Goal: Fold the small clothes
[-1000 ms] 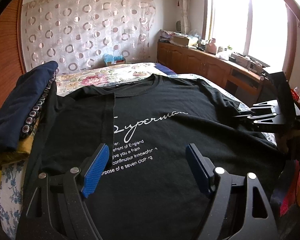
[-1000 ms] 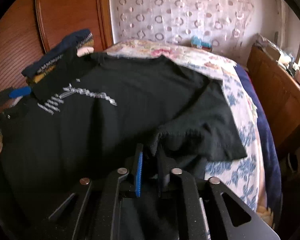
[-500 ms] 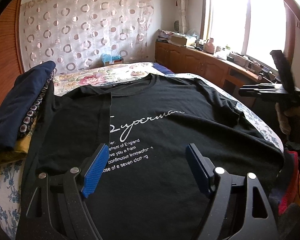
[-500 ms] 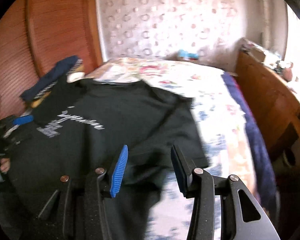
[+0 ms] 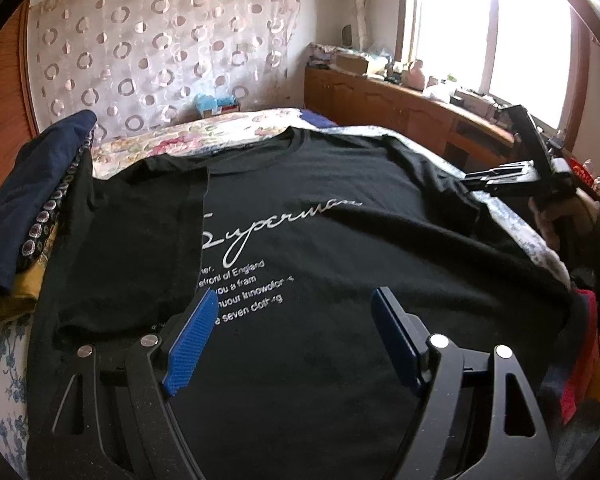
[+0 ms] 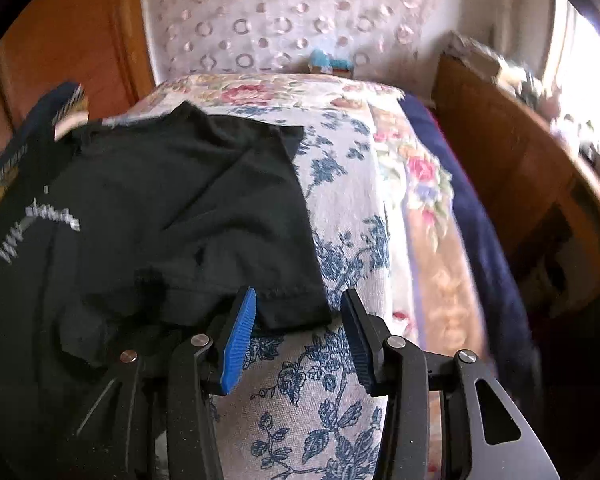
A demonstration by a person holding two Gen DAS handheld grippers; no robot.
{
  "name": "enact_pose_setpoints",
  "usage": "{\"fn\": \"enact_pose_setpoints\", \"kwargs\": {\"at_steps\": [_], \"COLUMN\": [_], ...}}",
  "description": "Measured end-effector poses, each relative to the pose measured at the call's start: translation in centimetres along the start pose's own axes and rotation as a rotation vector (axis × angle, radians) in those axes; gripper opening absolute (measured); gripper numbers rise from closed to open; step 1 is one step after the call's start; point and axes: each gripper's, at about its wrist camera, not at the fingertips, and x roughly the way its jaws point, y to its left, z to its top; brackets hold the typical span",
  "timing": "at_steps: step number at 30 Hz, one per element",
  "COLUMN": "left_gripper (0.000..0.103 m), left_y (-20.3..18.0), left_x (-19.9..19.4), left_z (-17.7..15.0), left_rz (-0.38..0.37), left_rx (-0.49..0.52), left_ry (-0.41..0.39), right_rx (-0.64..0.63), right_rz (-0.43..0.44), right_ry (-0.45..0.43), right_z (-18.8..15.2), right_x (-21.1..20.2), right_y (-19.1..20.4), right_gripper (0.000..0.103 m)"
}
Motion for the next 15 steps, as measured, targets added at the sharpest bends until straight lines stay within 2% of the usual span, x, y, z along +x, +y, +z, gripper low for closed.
{"fn": "enact_pose_setpoints", "kwargs": {"at_steps": [3,5,9,15], "left_gripper": [0.080,0.080,0.080,0.080], "left_y": [0.2,0.4,0.4,0.4], "left_x": [0.3,0.4,0.4,0.2], "left_z": [-0.2,-0.3,-0.4,-0.4], "left_rz": [-0.002,-0.009,-0.009,-0.003], "left_rx": [-0.006,-0.016,-0.023,-0.031], "left_ry": [0.021,0.030,0.035,0.035], "right_rx": [-0.011,-0.026,-0.052,-0.102], "right_rz": [0.043,0.059,0.095,0.194], "right_ry": [0.011,0.025,-0.013,-0.115], "right_z": [0.2,0.5,1.3,4.7], "right_x": [0.1,0.2,-0.8,-2.3], "right_y": [-0.5,-0.2,0.4,4.3], "right_gripper": [0.021,0.004,0.004,0.004]}}
